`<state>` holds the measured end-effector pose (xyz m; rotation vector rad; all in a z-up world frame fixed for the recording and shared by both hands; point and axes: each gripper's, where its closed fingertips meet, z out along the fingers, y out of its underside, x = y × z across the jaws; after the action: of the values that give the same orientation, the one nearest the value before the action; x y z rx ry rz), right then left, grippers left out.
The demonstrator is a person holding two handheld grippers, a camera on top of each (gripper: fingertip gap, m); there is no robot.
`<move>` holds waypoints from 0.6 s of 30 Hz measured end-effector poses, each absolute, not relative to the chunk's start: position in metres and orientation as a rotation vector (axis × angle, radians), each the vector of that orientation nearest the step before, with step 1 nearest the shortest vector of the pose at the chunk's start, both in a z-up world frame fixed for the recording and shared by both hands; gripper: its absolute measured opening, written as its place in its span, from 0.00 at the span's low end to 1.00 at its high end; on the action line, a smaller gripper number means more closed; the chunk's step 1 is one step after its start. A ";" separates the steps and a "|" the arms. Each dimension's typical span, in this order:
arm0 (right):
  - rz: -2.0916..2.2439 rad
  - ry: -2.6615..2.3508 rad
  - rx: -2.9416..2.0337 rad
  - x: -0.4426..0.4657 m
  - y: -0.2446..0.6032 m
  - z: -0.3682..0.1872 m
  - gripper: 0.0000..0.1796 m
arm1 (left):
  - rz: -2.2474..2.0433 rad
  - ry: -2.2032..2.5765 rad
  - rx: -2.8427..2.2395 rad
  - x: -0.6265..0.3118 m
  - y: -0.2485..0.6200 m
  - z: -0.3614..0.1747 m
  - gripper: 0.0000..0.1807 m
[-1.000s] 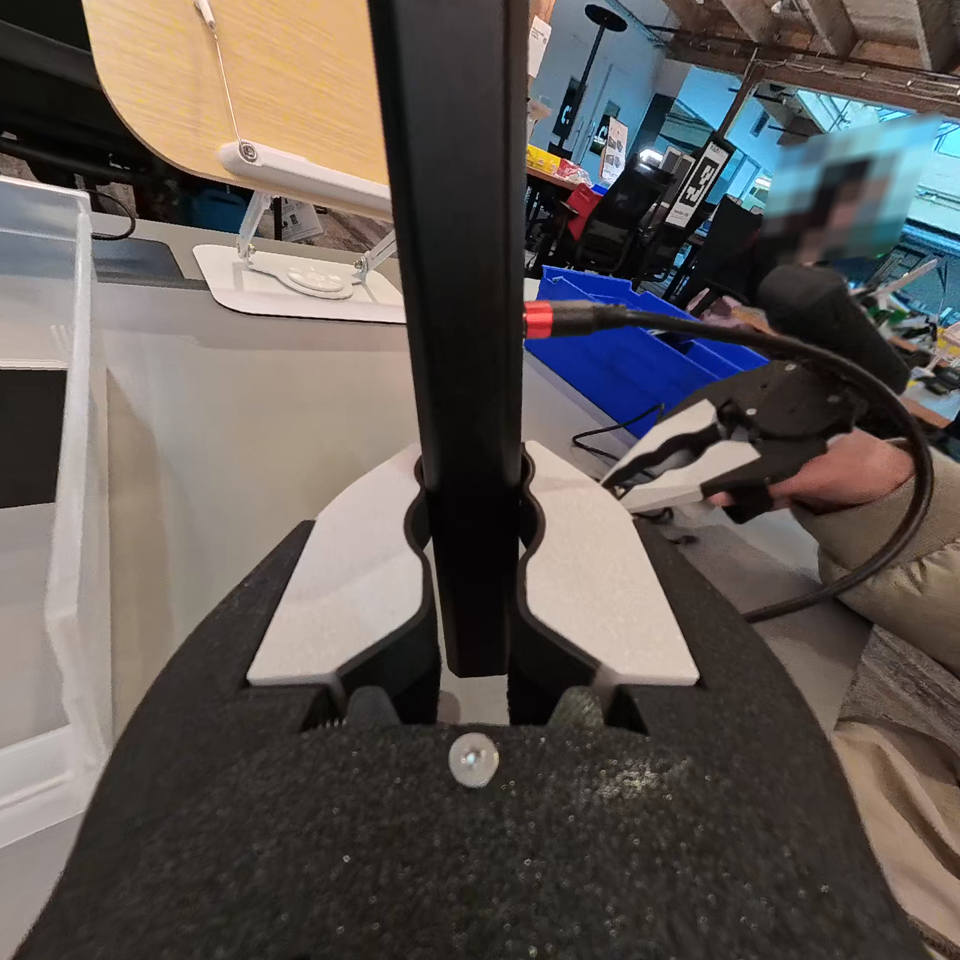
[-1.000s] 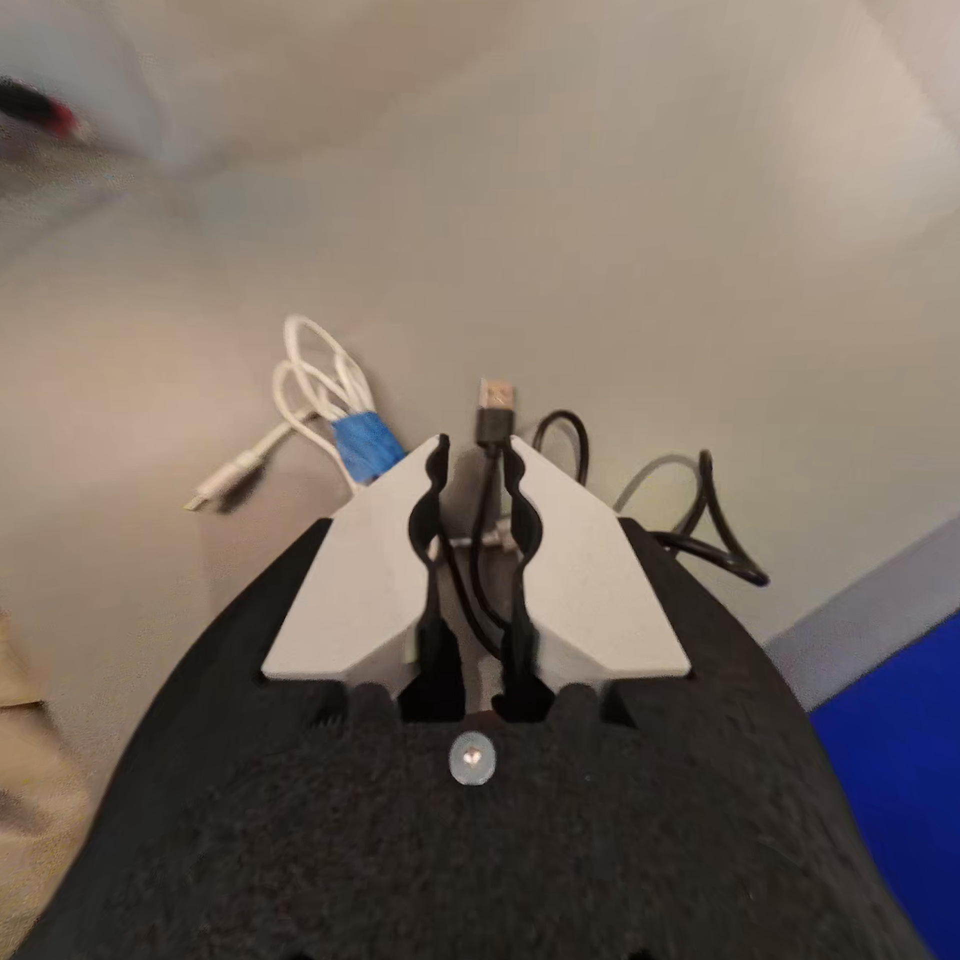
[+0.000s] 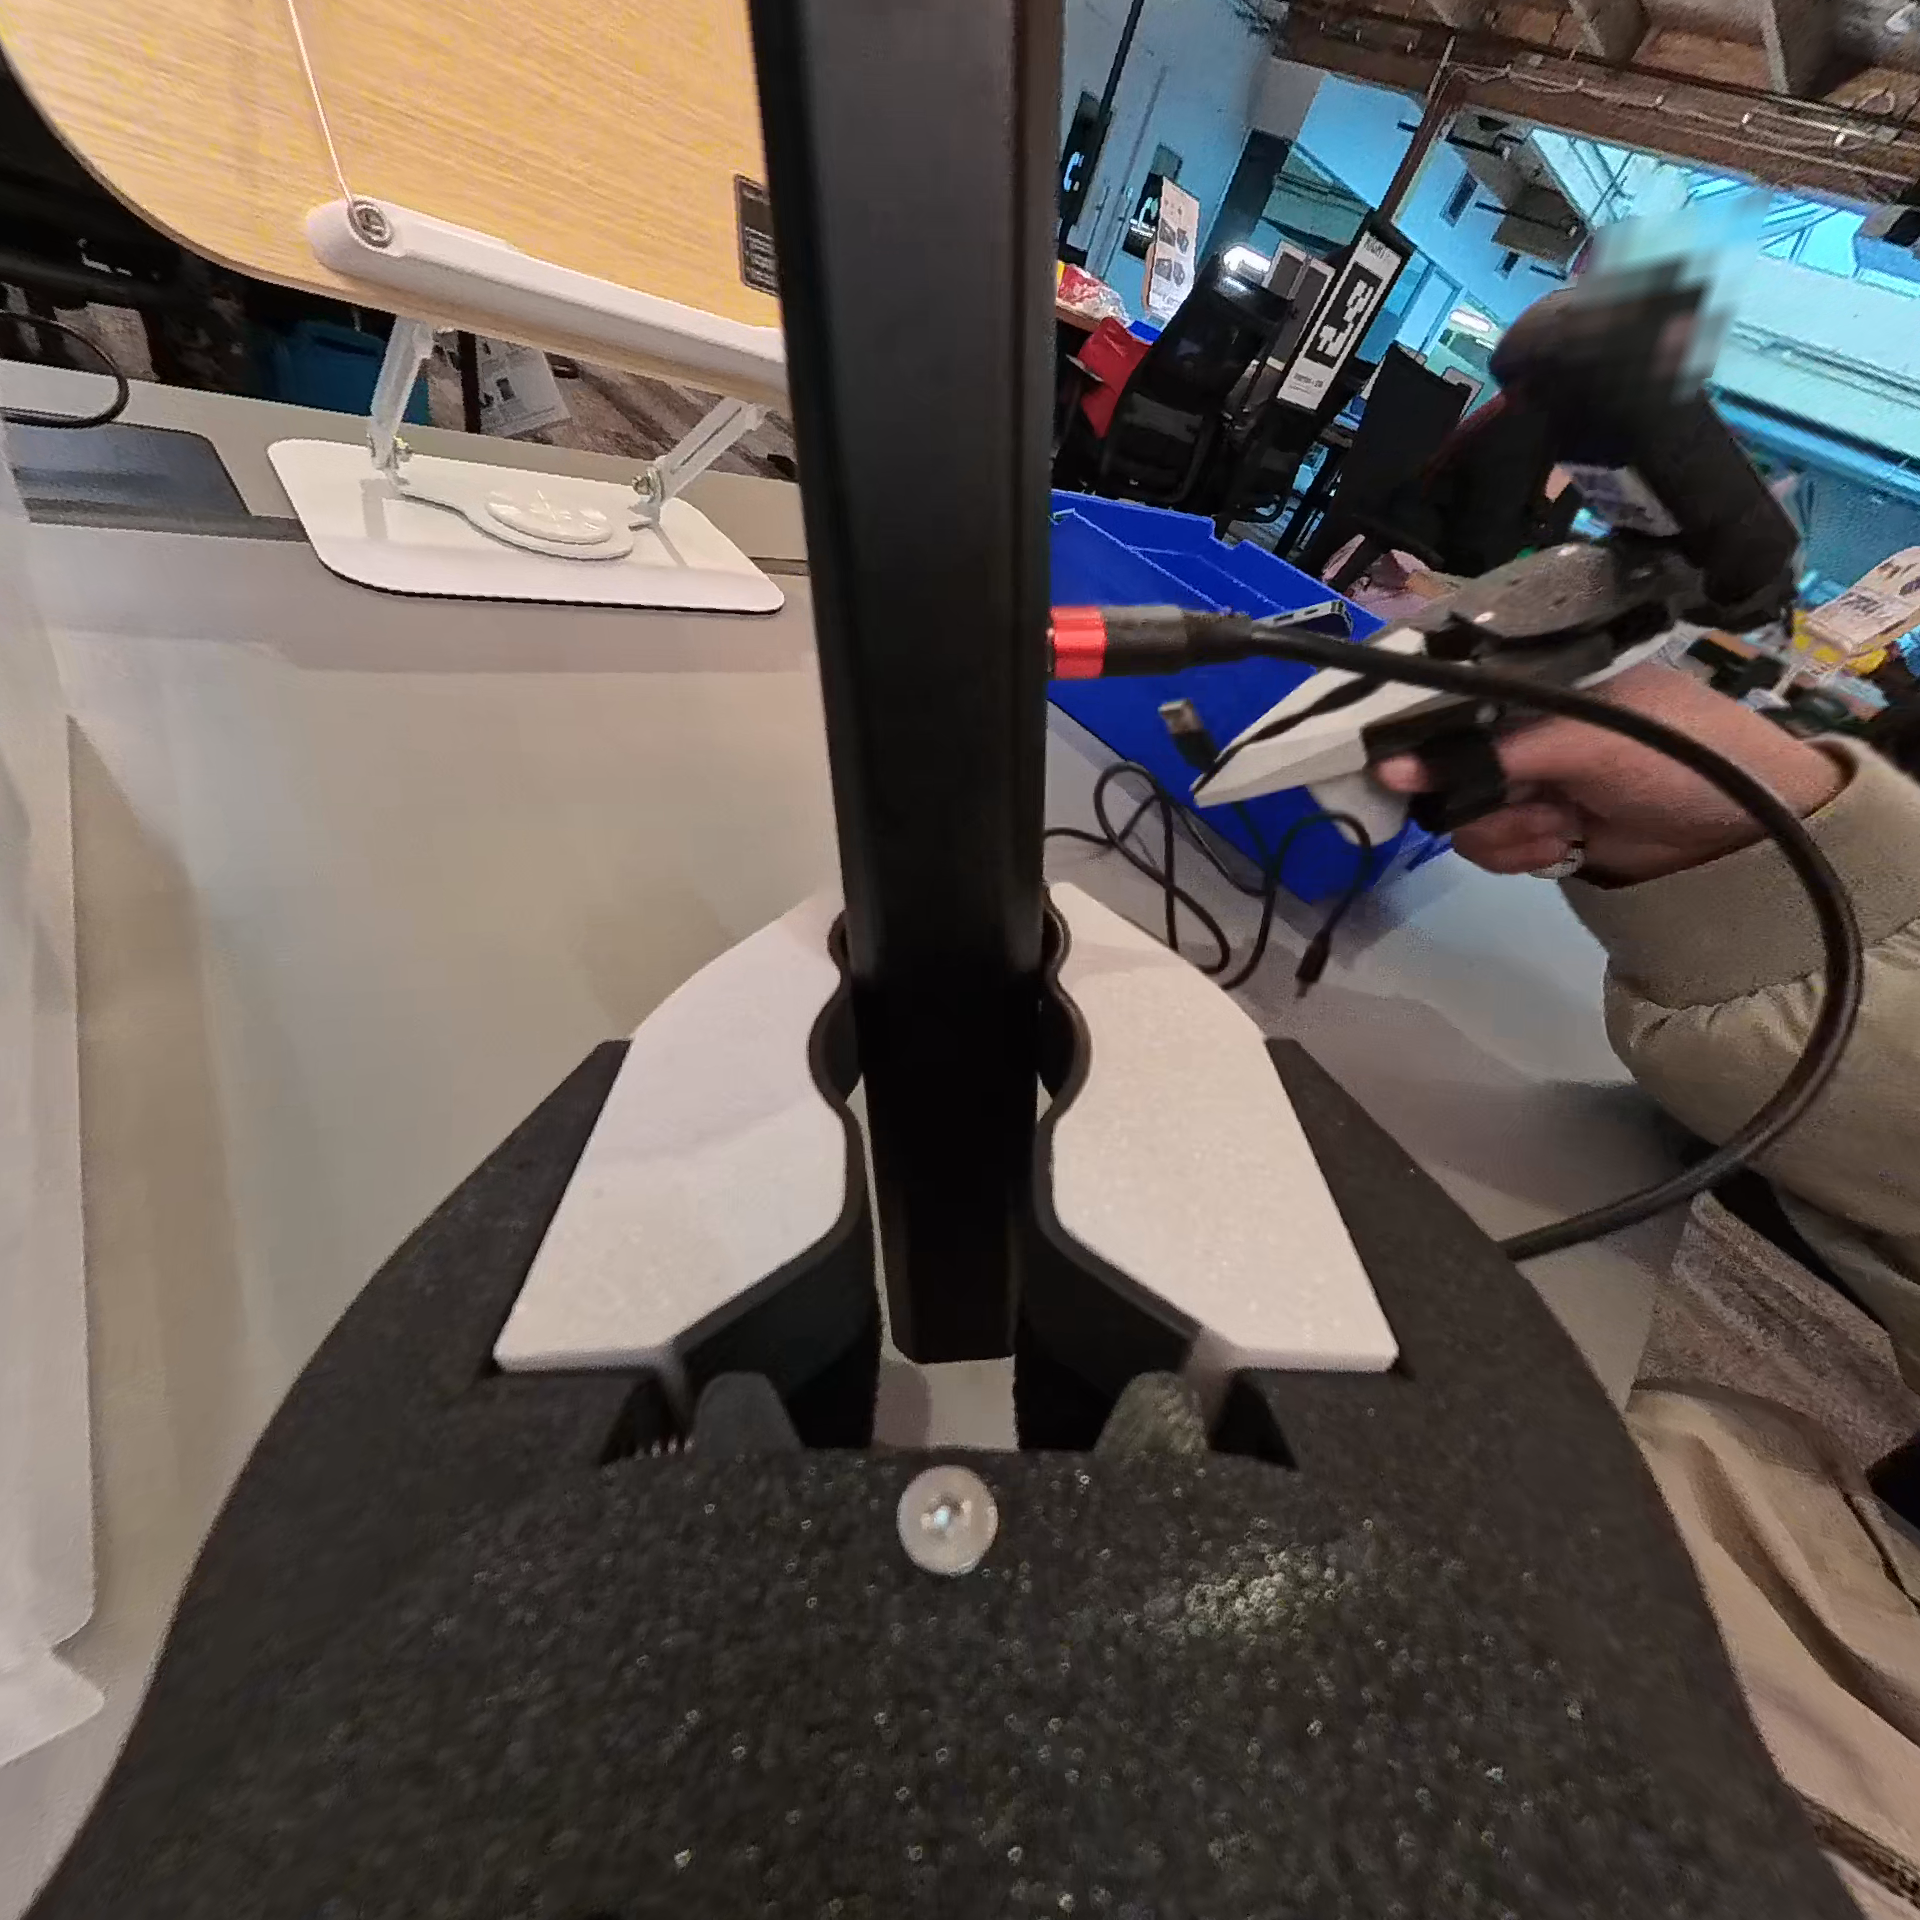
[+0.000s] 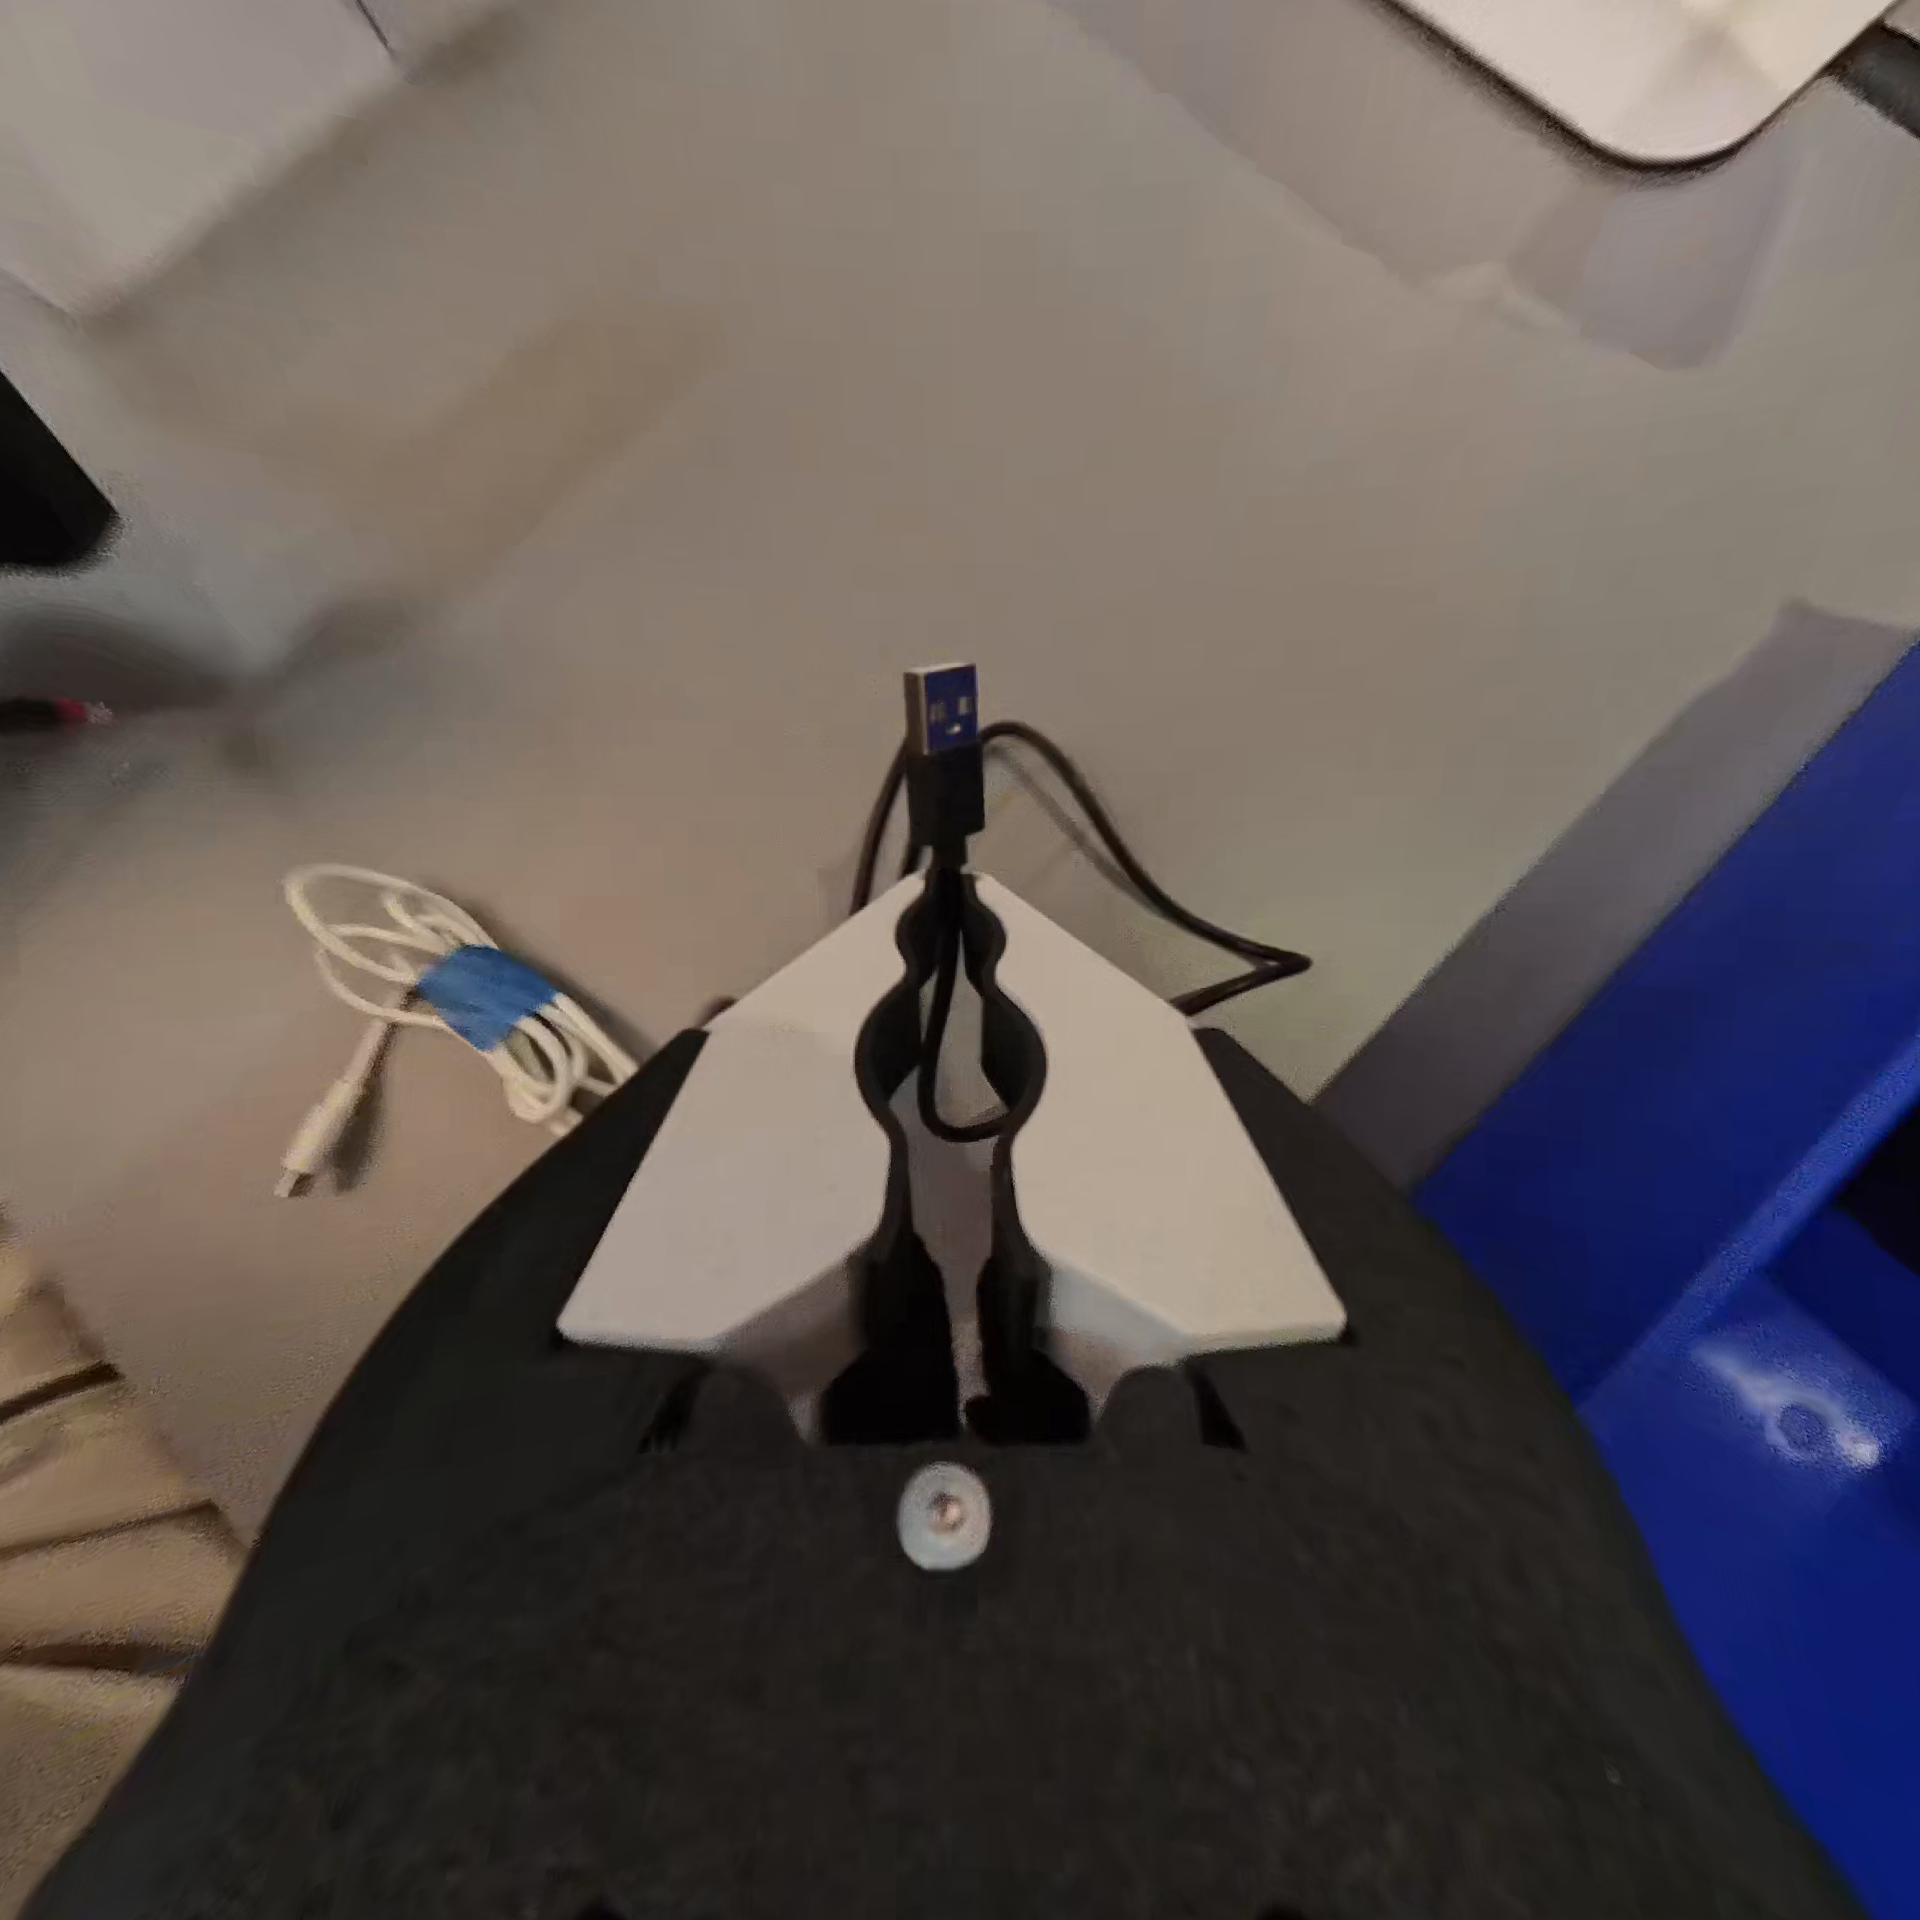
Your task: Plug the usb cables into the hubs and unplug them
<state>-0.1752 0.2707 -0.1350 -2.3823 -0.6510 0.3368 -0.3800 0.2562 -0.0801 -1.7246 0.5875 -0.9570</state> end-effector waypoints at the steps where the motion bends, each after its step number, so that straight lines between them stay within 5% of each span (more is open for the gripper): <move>1: 0.331 -0.705 -2.385 -0.180 0.268 -0.138 0.01 | -0.953 0.598 -1.726 -0.379 0.256 -0.081 0.17; 4: 0.819 -0.782 -2.244 -0.231 0.242 -0.106 0.01 | -0.941 0.617 -1.727 -0.377 0.254 -0.082 0.17; 11: 2.226 -0.616 -1.322 -0.266 0.174 0.071 0.01 | -0.953 0.618 -1.718 -0.376 0.253 -0.080 0.17; 14: 1.857 -0.482 -1.768 -0.285 0.228 0.001 0.01 | -0.953 0.609 -1.716 -0.378 0.254 -0.079 0.17; 18: 0.761 -0.687 -2.441 -0.240 0.292 -0.144 0.02 | -0.958 0.599 -1.715 -0.379 0.254 -0.079 0.17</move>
<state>-0.2403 0.2924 -0.1438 -2.4409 -0.6869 0.7613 -0.3794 0.2542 -0.0787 -1.7154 0.5988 -0.9579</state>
